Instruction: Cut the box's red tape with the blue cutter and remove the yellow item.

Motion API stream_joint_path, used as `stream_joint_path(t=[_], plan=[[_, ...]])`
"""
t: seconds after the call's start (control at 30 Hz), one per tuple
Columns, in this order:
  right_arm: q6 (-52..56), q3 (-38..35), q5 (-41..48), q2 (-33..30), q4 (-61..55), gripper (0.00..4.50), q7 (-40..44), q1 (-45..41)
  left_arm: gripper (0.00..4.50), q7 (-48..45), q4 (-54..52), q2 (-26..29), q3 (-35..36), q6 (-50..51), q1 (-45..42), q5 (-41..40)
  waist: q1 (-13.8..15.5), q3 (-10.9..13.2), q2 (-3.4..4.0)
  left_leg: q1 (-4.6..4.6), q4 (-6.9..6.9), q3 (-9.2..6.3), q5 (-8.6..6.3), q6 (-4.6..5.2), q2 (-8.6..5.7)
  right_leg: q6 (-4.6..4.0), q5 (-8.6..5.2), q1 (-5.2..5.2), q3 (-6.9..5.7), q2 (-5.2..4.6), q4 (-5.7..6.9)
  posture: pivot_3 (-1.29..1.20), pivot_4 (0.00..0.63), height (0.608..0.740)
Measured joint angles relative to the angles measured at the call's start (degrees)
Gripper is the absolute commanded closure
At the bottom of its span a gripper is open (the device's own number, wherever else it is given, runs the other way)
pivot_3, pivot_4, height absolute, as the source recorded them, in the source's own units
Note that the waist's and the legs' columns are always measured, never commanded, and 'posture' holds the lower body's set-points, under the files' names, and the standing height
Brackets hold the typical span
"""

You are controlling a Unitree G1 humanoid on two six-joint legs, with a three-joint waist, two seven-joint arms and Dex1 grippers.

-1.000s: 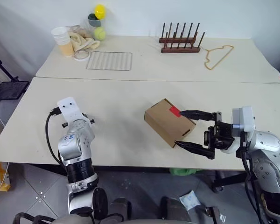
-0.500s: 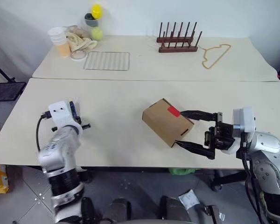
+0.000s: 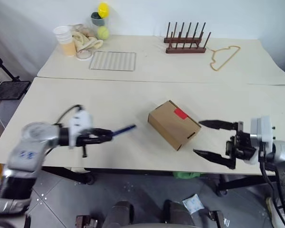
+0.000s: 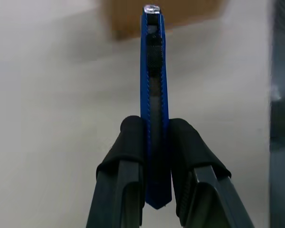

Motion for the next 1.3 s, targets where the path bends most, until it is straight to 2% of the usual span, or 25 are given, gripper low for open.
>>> stream_joint_path(t=[0.07, 0.27, 0.3, 0.4, 0.67, 0.73, 0.97, 1.3], plan=[[0.48, -0.59, -1.66, -1.59, -0.95, 0.00, 0.29, 4.65, 4.03, -0.30, -0.24, -2.33, -6.36, 1.07, -1.58, 3.58, -0.45, 0.01, 0.00, 0.01, -0.01, 0.46, -0.11, 0.08, 0.07, 0.02, 0.01, -0.12, -0.07, 0.00, 0.06, 0.00, 0.150, 0.740], [5.02, -1.21, -3.04, -3.88, -6.77, 0.00, -2.25, 11.26, 4.03, 2.76, -2.13, -12.30, -17.28, 11.80, -8.77, 8.18, -0.83, 0.10, -0.17, 0.13, 0.13, 0.66, -0.10, 0.20, 0.15, 0.09, 0.07, -0.04, -0.08, 0.00, 0.09, 0.00, 0.150, 0.740], [5.38, -1.01, -3.22, -3.88, -7.35, 0.18, -2.71, 11.58, 4.03, 3.39, -2.22, -13.04, -17.81, 12.74, -9.11, 8.61, -0.82, 0.10, -0.17, 0.16, 0.14, 0.66, -0.09, 0.20, 0.15, 0.08, 0.08, -0.02, -0.07, 0.00, 0.10, 0.00, 0.150, 0.740], [7.36, 1.02, -4.87, -3.85, -8.36, 0.93, -5.38, 11.21, 4.03, 4.45, -3.73, -14.93, -19.91, 17.83, -10.74, 9.50, -0.59, 0.10, -0.17, 0.16, 0.19, 0.61, -0.07, 0.23, 0.15, 0.07, 0.15, -0.02, -0.02, -0.01, 0.08, 0.00, 0.150, 0.740], [11.22, 11.00, -9.61, -3.80, -9.14, 3.78, -10.66, 4.43, 4.03, 5.16, -8.93, -15.49, -25.85, 24.27, -13.77, 14.28, 0.07, 0.08, -0.17, 0.06, 0.28, 0.11, -0.09, 0.26, 0.01, 0.09, 0.16, 0.07, -0.04, -0.10, -0.06, 0.00, 0.150, 0.740], [11.44, 13.69, -11.59, -3.87, -7.54, 4.48, -10.69, 1.16, 4.03, 5.24, -8.70, -17.08, -26.62, 27.77, -15.17, 14.63, 0.19, 0.05, -0.12, 0.05, 0.45, 0.06, -0.11, 0.31, 0.00, 0.11, 0.17, 0.13, -0.05, -0.10, -0.02, 0.00, 0.150, 0.740], [11.68, 21.45, -18.62, -2.37, -0.98, 4.48, -12.69, -5.77, 4.03, 5.40, -9.55, -17.57, -28.29, 30.72, -16.32, 15.51, 0.65, 0.01, -0.10, 0.01, 0.62, -0.21, -0.17, 0.37, 0.00, 0.13, 0.17, 0.26, -0.11, -0.09, -0.04, 0.00, 0.150, 0.740], [13.62, 24.97, -19.87, 0.77, -0.82, 4.48, -14.24, -7.63, 4.03, 6.45, -10.39, -18.73, -29.15, 34.98, -17.03, 15.63, 0.70, -0.03, -0.07, 0.11, 0.77, -0.38, -0.19, 0.39, -0.02, 0.13, 0.17, 0.54, -0.19, -0.09, -0.11, 0.00, 0.150, 0.740]])
